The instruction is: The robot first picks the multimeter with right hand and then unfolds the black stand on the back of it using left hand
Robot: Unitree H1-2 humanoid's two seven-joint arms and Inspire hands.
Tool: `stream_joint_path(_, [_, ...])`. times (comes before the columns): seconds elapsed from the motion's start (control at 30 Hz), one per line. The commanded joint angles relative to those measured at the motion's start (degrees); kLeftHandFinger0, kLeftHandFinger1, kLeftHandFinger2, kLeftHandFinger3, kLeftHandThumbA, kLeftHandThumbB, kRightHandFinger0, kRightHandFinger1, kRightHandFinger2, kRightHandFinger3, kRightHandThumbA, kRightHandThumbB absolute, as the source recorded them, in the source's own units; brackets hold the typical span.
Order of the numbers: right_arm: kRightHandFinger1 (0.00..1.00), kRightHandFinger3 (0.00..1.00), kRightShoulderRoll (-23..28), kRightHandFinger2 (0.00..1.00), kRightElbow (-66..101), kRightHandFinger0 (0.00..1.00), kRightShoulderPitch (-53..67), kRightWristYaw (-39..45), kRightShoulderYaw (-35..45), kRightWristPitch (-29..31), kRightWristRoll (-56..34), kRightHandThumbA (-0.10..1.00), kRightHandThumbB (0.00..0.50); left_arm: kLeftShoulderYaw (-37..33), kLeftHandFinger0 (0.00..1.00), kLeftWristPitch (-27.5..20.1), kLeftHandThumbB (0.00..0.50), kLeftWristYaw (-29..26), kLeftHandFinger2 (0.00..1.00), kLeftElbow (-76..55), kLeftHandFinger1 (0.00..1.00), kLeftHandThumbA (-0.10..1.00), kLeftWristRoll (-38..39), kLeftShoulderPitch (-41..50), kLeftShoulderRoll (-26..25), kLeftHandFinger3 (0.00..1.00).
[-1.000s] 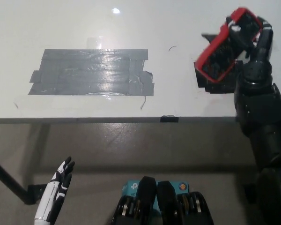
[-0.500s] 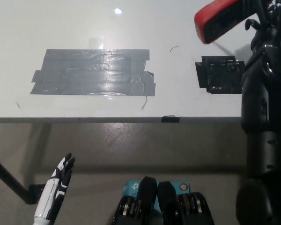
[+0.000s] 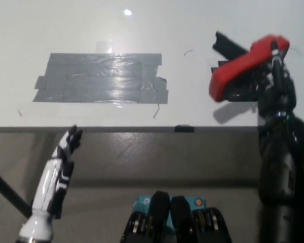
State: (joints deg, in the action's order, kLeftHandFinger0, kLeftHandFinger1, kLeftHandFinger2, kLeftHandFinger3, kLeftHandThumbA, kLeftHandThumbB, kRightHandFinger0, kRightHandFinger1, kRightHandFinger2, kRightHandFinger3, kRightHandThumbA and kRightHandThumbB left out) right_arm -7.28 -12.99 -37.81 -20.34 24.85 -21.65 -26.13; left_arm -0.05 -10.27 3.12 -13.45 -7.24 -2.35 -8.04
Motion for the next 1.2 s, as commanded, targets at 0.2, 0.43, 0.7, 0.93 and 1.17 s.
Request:
stream_joint_path(0.2, [0.0, 0.91, -6.69, 0.59, 30.84, 0.0, 5.77, 11.34, -10.03, -5.27, -38.92, -0.1, 0.165, -5.1, 1.0, 14.91, 0.285, 3.38, 1.0, -20.95, 1.0, 1.0, -0.45, -19.9, 5.49, 1.0])
stream_joint_path(0.43, [0.0, 0.54, -5.48, 0.49, 34.57, 0.0, 5.49, 12.21, -12.49, -5.27, -42.22, -0.1, 0.157, -6.39, 1.0, 16.45, 0.199, 3.66, 1.0, -18.63, 1.0, 0.98, -2.88, -25.27, 6.92, 1.0])
stream_joint_path(0.7, [0.0, 0.52, -4.24, 0.5, 39.95, 0.0, 4.93, 12.4, -16.06, -5.27, -43.56, -0.1, 0.145, -8.24, 1.0, 16.92, 0.151, 4.57, 1.0, -19.27, 1.0, 0.95, -2.89, -26.81, 6.73, 1.0])
stream_joint_path(0.93, [0.03, 0.35, -1.73, 0.56, 41.73, 0.0, 4.97, 13.61, -17.49, -5.27, -44.6, -0.1, 0.136, -8.98, 1.0, 18.03, 0.142, 4.79, 1.0, -21.66, 1.0, 0.94, -1.58, -27.83, 6.67, 1.0])
stream_joint_path(1.17, [0.03, 0.32, 0.18, 0.56, 43.46, 0.0, 6.76, 11.02, -18.93, -5.27, -44.11, -0.1, 0.152, -9.39, 1.0, 21.57, 0.167, 4.76, 1.0, -25.35, 1.0, 0.97, -1.83, -30.27, 6.97, 1.0])
